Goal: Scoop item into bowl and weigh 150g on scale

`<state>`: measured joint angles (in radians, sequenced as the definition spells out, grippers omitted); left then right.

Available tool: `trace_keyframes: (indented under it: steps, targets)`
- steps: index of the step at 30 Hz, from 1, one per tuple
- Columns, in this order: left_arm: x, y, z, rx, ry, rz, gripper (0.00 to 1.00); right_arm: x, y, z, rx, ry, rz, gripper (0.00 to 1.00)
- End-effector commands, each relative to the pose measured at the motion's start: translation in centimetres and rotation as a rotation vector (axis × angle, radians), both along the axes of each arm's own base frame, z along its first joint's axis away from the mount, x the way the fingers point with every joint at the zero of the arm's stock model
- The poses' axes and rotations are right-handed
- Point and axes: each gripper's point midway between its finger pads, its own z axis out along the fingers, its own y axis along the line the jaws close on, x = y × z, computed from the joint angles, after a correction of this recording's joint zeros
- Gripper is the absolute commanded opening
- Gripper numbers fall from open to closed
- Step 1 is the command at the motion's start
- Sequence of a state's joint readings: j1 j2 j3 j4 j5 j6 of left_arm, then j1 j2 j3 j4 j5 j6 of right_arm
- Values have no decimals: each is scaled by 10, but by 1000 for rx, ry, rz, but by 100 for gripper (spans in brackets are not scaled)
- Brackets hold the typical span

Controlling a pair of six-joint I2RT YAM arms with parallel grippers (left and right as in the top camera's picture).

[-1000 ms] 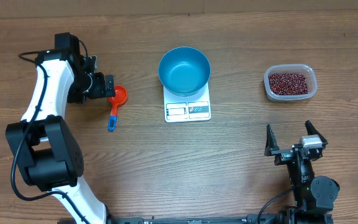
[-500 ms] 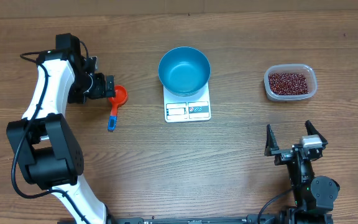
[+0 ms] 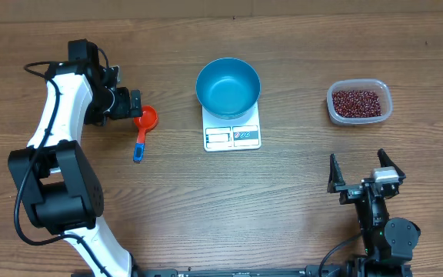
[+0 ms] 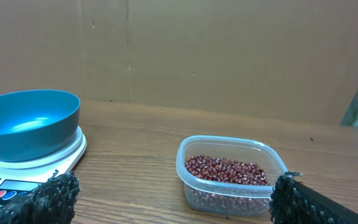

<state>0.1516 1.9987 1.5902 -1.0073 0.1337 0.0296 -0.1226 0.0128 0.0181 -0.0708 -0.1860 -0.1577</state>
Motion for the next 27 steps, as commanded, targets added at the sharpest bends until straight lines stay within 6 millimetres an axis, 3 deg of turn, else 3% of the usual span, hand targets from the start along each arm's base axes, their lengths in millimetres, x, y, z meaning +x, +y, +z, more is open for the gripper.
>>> trace_keyframes:
  steps: [1,13,18,27]
  targets:
    - [0,3,-8,8,10,-13,99,0,1,-2,-1,-5,3,100]
    - [0,-2,-13,26,11,-93,100,0,1,-2,-1,-5,3,100]
    - [-1,2,-14,144,31,-113,100,0,1,-2,-1,-5,3,100]
    - [2,-9,-14,154,21,-141,100,0,1,-2,-1,-5,3,100]
